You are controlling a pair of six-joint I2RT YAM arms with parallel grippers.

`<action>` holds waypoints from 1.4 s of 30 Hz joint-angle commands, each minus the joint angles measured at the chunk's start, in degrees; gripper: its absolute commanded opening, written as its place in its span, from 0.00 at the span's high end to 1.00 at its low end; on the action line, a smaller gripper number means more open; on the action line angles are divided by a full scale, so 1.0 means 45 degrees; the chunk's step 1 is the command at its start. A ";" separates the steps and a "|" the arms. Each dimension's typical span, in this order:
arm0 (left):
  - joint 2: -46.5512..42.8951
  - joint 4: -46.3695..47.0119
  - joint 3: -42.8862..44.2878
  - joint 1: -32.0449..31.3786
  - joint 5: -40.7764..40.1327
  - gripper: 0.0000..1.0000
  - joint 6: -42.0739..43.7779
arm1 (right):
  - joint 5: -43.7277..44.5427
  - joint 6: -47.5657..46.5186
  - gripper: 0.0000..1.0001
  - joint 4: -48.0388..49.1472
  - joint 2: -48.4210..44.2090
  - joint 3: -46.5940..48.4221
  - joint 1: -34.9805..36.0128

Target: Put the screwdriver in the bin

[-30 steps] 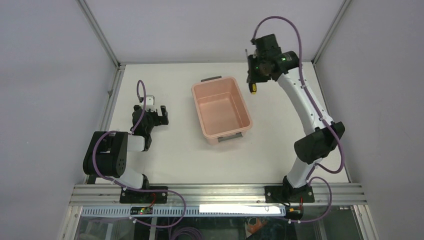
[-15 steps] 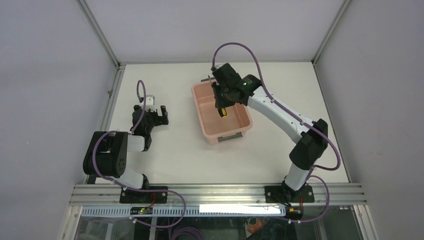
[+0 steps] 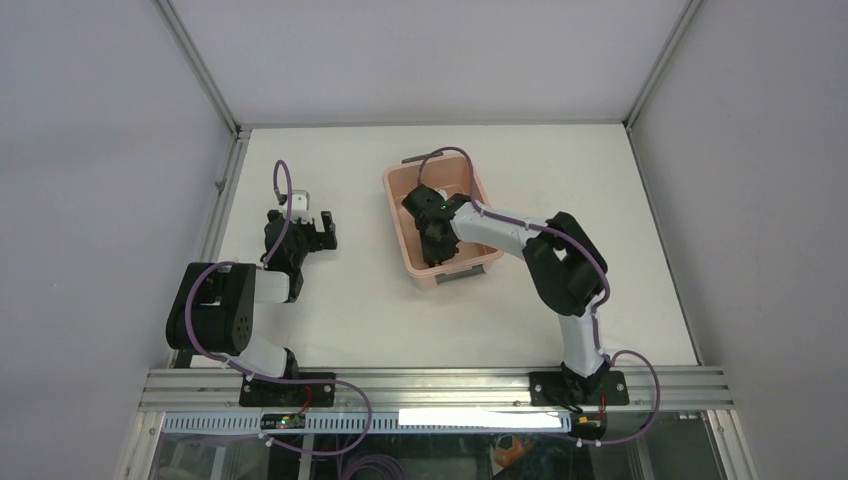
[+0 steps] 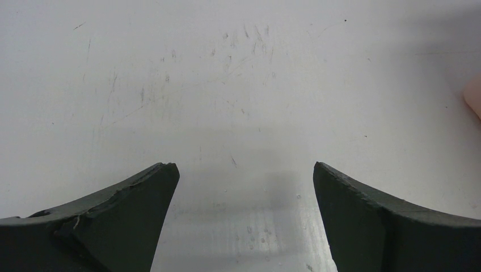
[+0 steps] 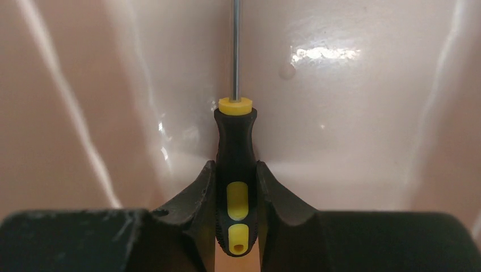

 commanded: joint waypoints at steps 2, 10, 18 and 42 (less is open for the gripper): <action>-0.0300 0.0339 0.0193 -0.0079 0.0180 0.01 -0.0226 | 0.0185 0.0671 0.76 0.0945 0.0687 0.0249 0.0024; -0.0308 0.0338 0.0193 -0.0085 0.0164 0.01 -0.0226 | 0.0697 0.0026 0.43 0.0079 -0.0071 0.1185 0.0024; -0.0311 0.0338 0.0193 -0.0081 0.0180 0.01 -0.0226 | 0.1510 -0.2169 0.15 -0.1420 -0.1946 0.4337 0.0043; -0.0312 0.0338 0.0193 -0.0081 0.0166 0.01 -0.0226 | 0.2366 -0.3979 0.01 -0.2372 -0.6501 0.2846 -0.6823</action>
